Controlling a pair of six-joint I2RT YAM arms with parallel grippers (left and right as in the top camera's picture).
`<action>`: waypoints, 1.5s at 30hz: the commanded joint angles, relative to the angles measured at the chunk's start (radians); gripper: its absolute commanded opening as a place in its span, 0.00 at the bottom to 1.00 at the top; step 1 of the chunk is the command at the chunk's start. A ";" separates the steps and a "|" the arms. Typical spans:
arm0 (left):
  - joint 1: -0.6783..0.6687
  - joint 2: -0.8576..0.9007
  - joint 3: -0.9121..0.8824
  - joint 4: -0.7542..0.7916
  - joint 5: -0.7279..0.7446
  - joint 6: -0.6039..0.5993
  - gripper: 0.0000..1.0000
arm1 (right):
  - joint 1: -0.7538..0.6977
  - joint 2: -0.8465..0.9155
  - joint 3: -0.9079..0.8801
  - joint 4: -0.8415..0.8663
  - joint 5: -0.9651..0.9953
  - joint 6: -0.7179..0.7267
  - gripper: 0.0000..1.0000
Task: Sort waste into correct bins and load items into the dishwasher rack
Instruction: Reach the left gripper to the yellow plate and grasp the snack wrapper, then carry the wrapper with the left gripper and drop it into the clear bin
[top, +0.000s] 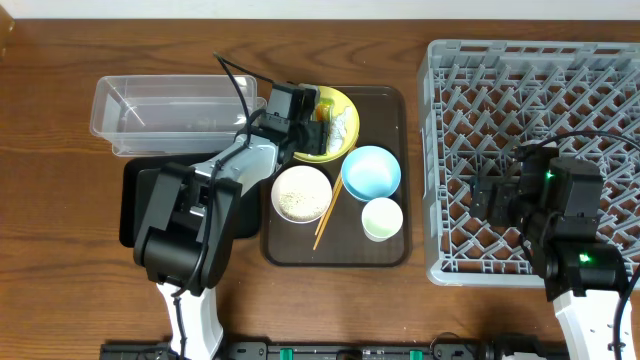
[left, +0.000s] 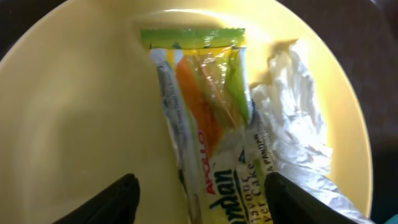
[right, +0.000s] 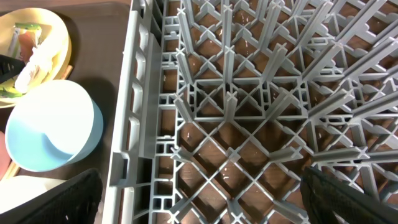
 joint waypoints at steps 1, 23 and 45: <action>-0.008 0.002 0.001 -0.007 0.009 0.010 0.62 | 0.016 -0.004 0.020 -0.003 -0.008 0.010 0.99; 0.004 -0.047 0.003 -0.068 0.008 0.010 0.06 | 0.016 -0.005 0.020 -0.004 -0.016 0.010 0.98; 0.333 -0.347 0.004 -0.286 -0.212 -0.613 0.15 | 0.016 -0.005 0.020 -0.003 -0.015 0.010 0.99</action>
